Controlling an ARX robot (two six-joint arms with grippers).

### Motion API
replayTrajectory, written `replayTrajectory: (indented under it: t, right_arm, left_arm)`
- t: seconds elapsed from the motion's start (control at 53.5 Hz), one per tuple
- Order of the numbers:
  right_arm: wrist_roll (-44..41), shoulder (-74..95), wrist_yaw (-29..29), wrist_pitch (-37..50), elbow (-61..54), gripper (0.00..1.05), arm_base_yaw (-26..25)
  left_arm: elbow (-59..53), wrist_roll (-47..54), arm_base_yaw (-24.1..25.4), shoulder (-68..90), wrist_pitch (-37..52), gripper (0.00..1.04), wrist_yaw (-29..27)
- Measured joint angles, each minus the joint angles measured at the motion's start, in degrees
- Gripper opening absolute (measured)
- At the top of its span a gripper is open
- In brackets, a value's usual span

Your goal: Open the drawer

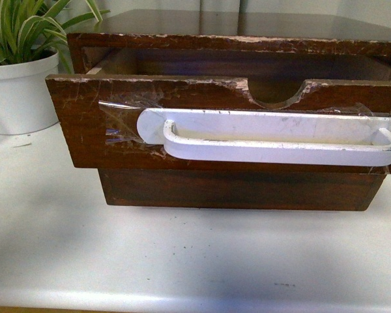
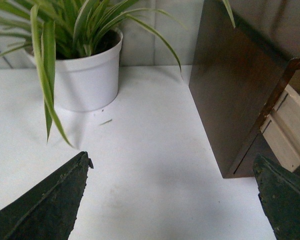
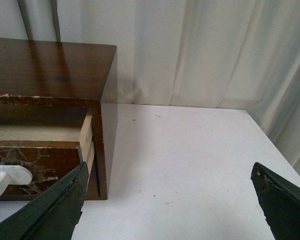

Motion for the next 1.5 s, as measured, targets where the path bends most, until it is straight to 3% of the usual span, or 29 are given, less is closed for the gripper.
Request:
replayTrajectory:
  t: [0.187, 0.43, 0.468, 0.524, 0.599, 0.692, 0.879, 0.935, 1.029, 1.366, 1.497]
  right_arm:
    - [4.61, -8.13, 1.40, -1.49, -4.63, 0.96, -2.38]
    - [7.15, -8.61, 0.74, -0.55, -5.70, 0.94, -3.32]
    - [6.40, -9.03, -4.76, 0.31, -6.38, 0.86, -4.28]
    - [5.81, -10.16, -6.56, 0.72, -8.02, 0.73, -3.91]
    - [5.46, -11.39, -5.03, 1.07, -9.86, 0.59, -2.23]
    - [5.31, -12.98, 2.95, 1.29, -11.76, 0.42, 4.63]
    - [5.20, -14.69, 3.50, 1.97, -14.08, 0.13, 6.88]
    - [5.11, -15.28, 3.61, 2.14, -14.91, 0.01, 6.88]
    - [5.03, -16.02, 3.61, 2.36, -16.04, 0.01, 6.99]
    - [5.03, -17.92, 3.61, 2.78, -18.18, 0.01, 6.99]
    - [5.03, -19.41, 3.63, 3.23, -19.67, 0.01, 6.99]
  left_arm:
    - [-4.13, -4.11, 8.94, -11.69, -7.82, 0.98, 6.19]
    - [-4.92, -5.16, 9.86, -12.61, -6.54, 0.96, 6.67]
    - [-7.06, -4.92, 9.53, -13.31, -1.38, 0.89, 6.71]
    - [-10.08, -4.61, 7.72, -15.30, 3.87, 0.75, 5.14]
    - [-11.78, -4.55, 5.55, -17.49, 4.11, 0.60, 3.08]
    - [-13.25, -4.33, 3.48, -19.34, 3.78, 0.44, 0.94]
    - [-15.32, -4.20, 0.13, -22.86, 2.45, 0.14, -2.05]
    - [-16.02, -4.20, -3.13, -24.28, 1.51, 0.04, -7.17]
    - [-16.81, -4.13, -7.13, -26.16, 0.68, 0.04, -8.83]
    - [-19.58, -4.13, -7.37, -31.12, -1.14, 0.04, -9.44]
    - [-19.93, -4.07, -7.37, -39.23, -10.21, 0.04, -9.46]
